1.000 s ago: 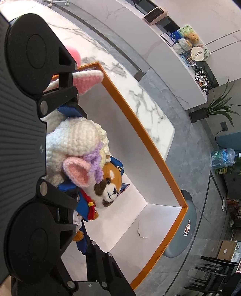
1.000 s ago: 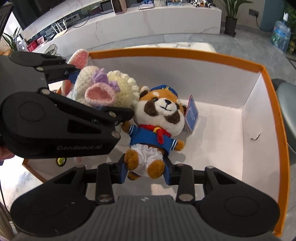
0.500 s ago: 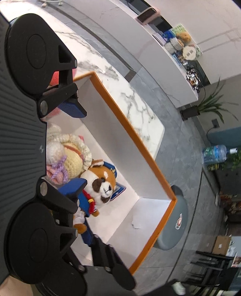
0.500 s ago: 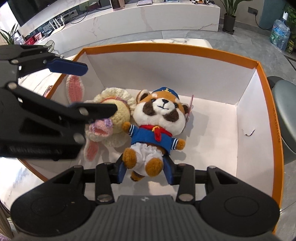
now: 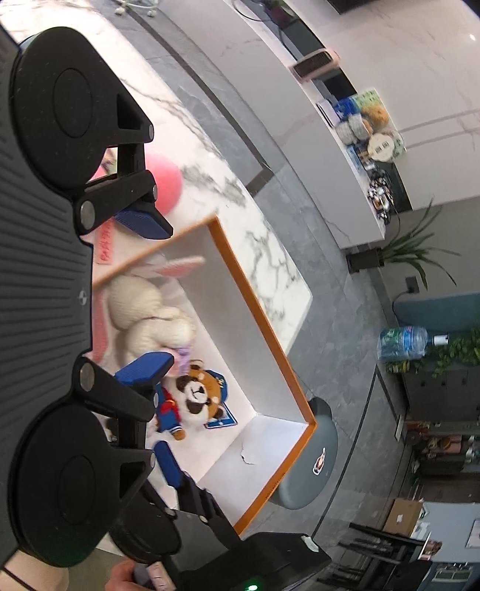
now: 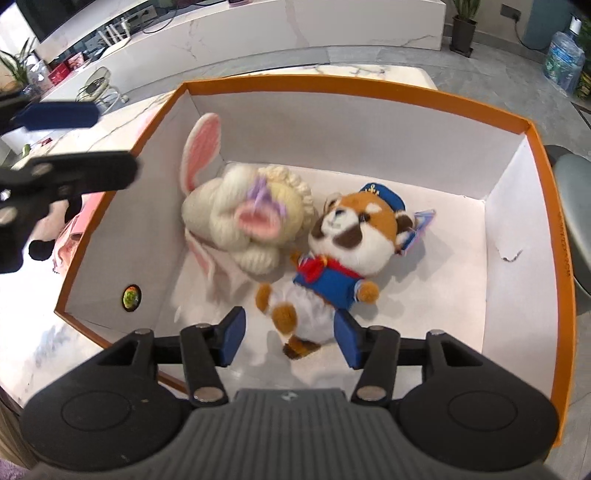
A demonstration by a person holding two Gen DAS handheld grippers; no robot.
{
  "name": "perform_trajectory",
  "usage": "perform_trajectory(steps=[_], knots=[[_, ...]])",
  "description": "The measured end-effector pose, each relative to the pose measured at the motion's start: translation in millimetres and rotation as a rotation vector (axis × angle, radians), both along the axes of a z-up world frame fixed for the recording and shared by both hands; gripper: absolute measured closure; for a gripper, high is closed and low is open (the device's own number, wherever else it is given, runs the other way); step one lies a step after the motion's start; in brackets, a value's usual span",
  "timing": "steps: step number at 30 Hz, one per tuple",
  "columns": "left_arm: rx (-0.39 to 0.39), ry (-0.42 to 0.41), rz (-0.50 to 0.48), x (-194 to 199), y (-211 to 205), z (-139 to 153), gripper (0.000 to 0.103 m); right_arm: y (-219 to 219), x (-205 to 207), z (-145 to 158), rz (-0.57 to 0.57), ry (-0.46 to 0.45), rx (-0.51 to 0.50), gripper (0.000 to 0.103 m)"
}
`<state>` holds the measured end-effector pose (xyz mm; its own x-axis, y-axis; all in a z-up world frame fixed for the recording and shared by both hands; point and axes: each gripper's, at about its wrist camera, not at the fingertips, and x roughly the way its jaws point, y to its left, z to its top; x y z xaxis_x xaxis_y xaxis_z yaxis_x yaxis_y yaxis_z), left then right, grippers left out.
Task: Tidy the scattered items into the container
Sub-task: 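Withdraw both tools from the box toward the remaining items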
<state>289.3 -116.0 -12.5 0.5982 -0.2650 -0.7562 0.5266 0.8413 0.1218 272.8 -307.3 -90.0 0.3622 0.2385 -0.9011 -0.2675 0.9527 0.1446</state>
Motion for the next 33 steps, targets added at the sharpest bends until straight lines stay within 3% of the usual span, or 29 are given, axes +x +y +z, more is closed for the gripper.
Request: perform_trajectory(steps=[9,23,33], knots=[[-0.015,-0.007,0.067,-42.6,46.3,13.2,0.023,16.6,-20.4,33.0,-0.03,-0.063,-0.028,0.042],[-0.07,-0.058,0.243,-127.4,150.1,43.0,0.023,68.5,-113.1,112.3,0.005,-0.267,0.026,0.041],[-0.082,-0.09,0.366,-173.0,208.5,38.7,0.023,121.4,-172.2,121.8,0.006,-0.413,0.079,0.039]])
